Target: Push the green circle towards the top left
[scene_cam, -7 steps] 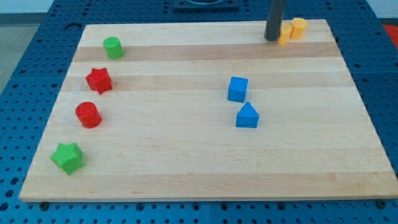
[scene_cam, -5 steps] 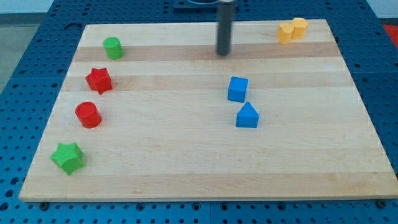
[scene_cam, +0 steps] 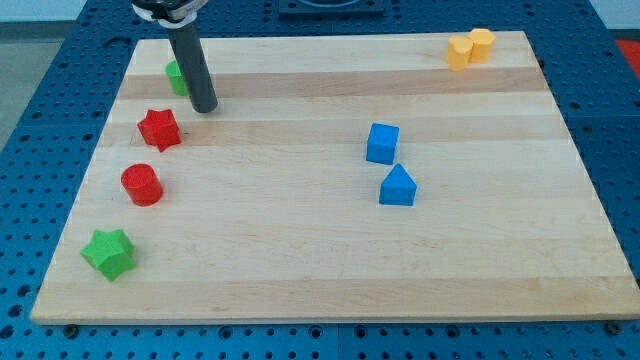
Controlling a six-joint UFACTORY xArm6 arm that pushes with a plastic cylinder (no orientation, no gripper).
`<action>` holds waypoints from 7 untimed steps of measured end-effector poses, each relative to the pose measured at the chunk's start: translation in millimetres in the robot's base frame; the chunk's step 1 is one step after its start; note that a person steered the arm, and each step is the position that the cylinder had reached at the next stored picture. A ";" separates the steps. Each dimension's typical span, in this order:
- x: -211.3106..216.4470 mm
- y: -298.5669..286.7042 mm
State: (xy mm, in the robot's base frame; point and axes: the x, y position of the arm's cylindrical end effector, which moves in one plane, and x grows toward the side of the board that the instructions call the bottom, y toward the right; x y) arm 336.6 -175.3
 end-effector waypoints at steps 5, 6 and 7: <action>-66.5 -97.6; -63.5 -85.2; -43.6 -79.6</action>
State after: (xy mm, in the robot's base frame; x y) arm 292.9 -254.9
